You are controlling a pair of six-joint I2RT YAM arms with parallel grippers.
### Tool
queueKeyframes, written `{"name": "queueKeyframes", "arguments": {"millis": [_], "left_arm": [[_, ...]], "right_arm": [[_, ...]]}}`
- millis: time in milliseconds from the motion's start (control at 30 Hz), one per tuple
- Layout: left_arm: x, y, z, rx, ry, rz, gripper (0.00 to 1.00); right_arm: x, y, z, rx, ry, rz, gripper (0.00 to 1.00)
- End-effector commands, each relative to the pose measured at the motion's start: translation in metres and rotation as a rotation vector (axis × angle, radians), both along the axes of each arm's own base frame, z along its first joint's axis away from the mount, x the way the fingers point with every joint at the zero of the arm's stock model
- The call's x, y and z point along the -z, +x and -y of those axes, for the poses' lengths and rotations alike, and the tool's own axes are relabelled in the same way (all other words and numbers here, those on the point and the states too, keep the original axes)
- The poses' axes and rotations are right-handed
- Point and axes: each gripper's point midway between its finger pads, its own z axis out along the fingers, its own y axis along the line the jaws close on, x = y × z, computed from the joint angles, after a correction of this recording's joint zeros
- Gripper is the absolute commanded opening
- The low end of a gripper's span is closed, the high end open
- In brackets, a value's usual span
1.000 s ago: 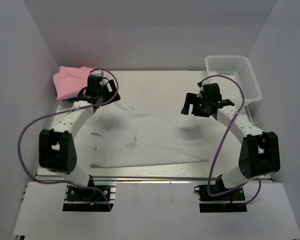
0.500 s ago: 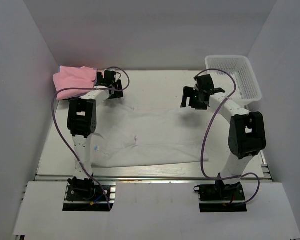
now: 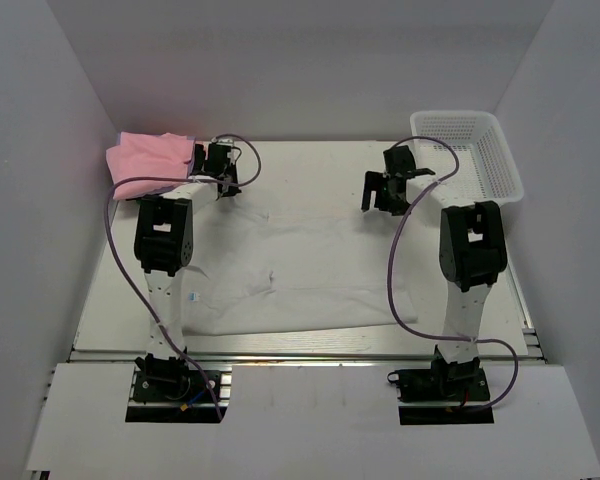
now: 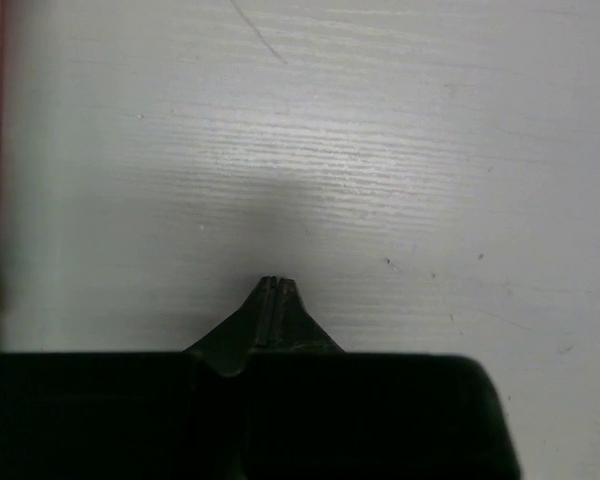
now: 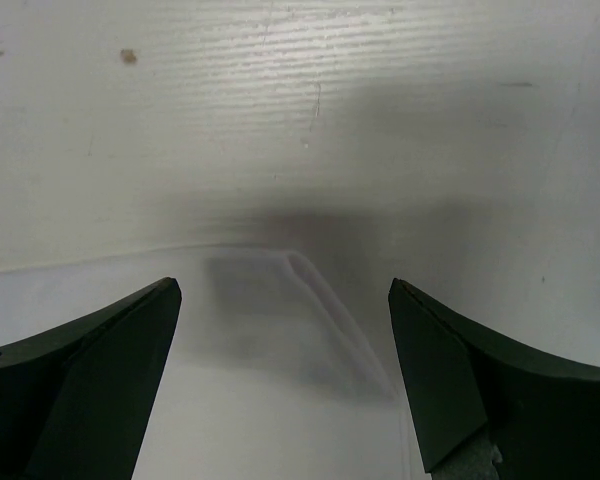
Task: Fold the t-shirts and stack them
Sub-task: Grap the side of the flattened tshirt furthest away from the robot with both arms
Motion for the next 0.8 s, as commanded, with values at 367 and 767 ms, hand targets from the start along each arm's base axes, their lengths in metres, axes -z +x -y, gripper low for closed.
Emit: {"name": "queueKeyframes", "arguments": {"millis": [367, 767], "left_arm": [[-0.075, -0.013, 0.025, 0.1, -0.161, 0.188, 0.0], [-0.102, -0.046, 0.031, 0.118, -0.21, 0.225, 0.0]], "right_arm": [[0.031, 0.027, -0.015, 0.052, 0.082, 0.0, 0.44], [-0.02, 0.02, -0.014, -0.004, 0.098, 0.116, 0.0]]}}
